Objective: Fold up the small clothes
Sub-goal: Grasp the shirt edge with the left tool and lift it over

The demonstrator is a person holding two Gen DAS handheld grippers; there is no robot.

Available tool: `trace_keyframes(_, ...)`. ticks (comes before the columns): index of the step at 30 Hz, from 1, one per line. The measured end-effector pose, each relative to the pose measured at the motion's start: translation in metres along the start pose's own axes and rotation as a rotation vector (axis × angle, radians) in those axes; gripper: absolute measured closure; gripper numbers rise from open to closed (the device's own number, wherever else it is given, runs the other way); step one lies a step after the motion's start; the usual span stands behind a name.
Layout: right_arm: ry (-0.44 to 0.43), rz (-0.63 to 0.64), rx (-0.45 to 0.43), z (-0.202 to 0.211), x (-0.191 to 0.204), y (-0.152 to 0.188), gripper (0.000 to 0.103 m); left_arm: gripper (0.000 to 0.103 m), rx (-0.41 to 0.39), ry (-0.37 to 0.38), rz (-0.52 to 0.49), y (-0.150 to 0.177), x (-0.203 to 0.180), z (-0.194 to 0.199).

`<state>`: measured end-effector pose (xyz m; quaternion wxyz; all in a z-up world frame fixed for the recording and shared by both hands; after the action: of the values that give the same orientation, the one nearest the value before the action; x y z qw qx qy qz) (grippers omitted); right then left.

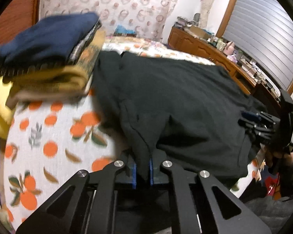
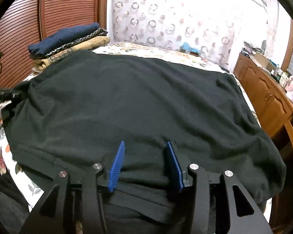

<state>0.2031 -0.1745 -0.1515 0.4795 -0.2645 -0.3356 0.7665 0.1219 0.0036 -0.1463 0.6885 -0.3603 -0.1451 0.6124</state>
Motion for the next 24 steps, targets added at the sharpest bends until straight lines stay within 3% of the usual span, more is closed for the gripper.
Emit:
trace_keyframes(5,-0.076,-0.024,0.031,0.004,-0.007,0.003,0.052,0.095,-0.081,0.069,-0.078,-0.043,-0.038,0.012)
trace_keyframes(9,-0.167,-0.131,0.047,0.012,-0.028,0.000,0.051,0.095,-0.127,0.133,-0.139,-0.082,-0.079,0.014)
trace_keyframes(13,-0.109,-0.180,-0.027,0.040,-0.063,-0.001,0.044,0.095,-0.144,0.188,-0.214,-0.111,-0.125,0.009)
trace_keyframes(18,-0.026,-0.224,-0.103,0.083,-0.113,0.007,0.026,0.095,-0.138,0.273,-0.300,-0.131,-0.187,-0.001)
trace_keyframes(24,0.093,-0.302,-0.185,0.128,-0.170,0.022,0.026,0.095,-0.106,0.371,-0.396,-0.140,-0.262,-0.008)
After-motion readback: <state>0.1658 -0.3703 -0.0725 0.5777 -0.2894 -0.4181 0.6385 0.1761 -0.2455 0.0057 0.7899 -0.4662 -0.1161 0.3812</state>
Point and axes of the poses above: each gripper's, at about its wrist camera, not at the fingertips, and z roughly against the way its jaws point, x to its left, y to its underside, the point moved 9 cm from there along -z, roughly the way its jaws point
